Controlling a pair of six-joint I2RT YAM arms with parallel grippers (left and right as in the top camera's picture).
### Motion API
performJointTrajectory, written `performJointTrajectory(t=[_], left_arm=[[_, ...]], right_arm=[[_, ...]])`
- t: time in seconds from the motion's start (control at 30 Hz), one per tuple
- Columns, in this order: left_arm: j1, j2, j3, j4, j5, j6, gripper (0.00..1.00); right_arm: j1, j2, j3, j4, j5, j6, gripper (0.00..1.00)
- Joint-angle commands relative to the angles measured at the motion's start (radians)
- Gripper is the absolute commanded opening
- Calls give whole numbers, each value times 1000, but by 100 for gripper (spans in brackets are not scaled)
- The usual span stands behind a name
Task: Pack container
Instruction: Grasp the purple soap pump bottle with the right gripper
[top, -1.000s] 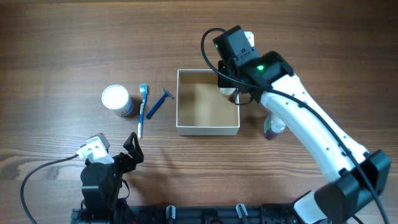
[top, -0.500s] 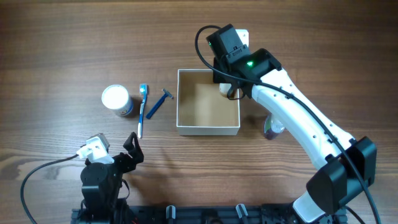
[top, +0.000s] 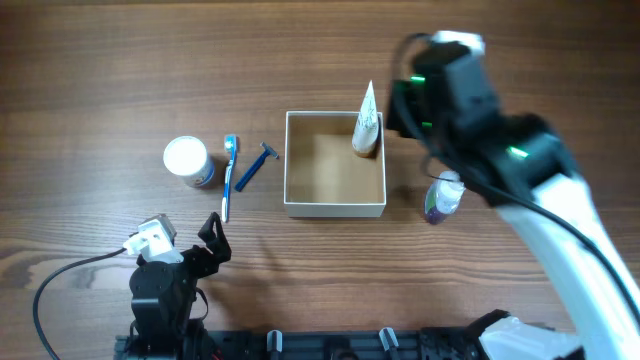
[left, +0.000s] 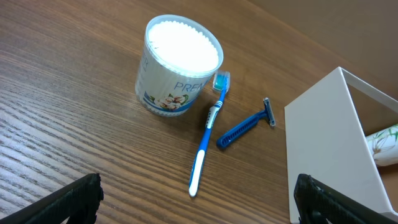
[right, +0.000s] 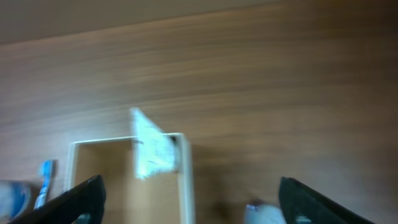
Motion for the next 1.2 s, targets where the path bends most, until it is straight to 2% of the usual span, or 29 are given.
performJointTrajectory(t=[0.0,0.1,0.23,0.37,0.47,0.7,0.97,1.1,1.17], left_arm=[[-5,-8,-2,4,5,2,100],[-5,-8,-2,4,5,2,100],[-5,-8,-3,4,5,2,100],[-5,-8,-2,5,5,2,100],[-5,-8,-2,4,5,2,100],[-5,-8,-2,4,5,2,100],[-5,-8,-2,4,5,2,100],[-5,-8,-2,4,5,2,100],[-5,-8,-3,4,5,2,100]], right_arm=[[-104,-3,1,-112,31,103,94],[-192,14,-56,-199,-50,134,94],[-220,32,-155,-202,-132,134,94],[-220,35,-280,-153,-195,128,94],[-219,35,-369,-90,-246,62,91],[-219,35,-493,16,-251,52,90],[-219,36,-568,87,-239,53,77],[-219,36,-568,117,-235,55,62],[-219,35,-568,129,-222,55,59]])
